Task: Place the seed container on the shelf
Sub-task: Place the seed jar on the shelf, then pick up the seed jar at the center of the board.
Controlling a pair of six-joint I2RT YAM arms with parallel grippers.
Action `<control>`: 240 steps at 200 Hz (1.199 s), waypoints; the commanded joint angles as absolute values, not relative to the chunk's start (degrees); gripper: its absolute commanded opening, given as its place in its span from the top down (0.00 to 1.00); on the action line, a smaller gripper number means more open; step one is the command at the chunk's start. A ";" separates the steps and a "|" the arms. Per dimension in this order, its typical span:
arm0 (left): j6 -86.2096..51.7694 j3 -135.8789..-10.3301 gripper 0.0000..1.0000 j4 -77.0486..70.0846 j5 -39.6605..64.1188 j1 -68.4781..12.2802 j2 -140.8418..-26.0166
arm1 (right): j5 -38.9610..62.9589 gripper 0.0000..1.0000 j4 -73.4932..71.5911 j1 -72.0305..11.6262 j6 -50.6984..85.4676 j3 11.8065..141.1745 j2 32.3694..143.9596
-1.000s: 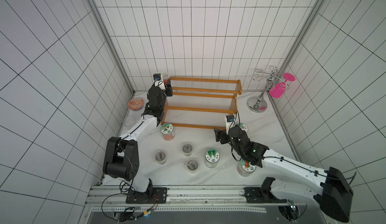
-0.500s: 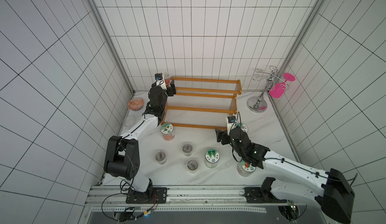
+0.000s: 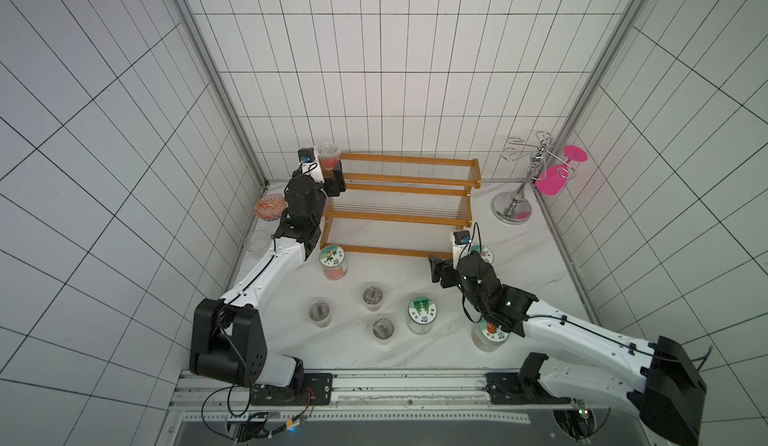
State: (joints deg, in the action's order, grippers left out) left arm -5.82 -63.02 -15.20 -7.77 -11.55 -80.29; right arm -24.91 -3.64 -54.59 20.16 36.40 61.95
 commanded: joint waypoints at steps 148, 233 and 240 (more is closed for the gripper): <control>-27.01 -58.70 0.10 34.31 -1.33 -22.43 -64.60 | -19.21 0.10 -3.68 -52.52 21.75 35.41 61.67; -42.88 -52.47 0.10 45.52 -4.65 -42.01 -75.00 | -18.88 0.09 -3.72 -52.19 22.24 35.07 61.74; -43.65 -51.96 0.09 45.53 -5.04 -42.70 -75.52 | -18.85 0.09 -3.74 -52.18 22.28 34.99 61.77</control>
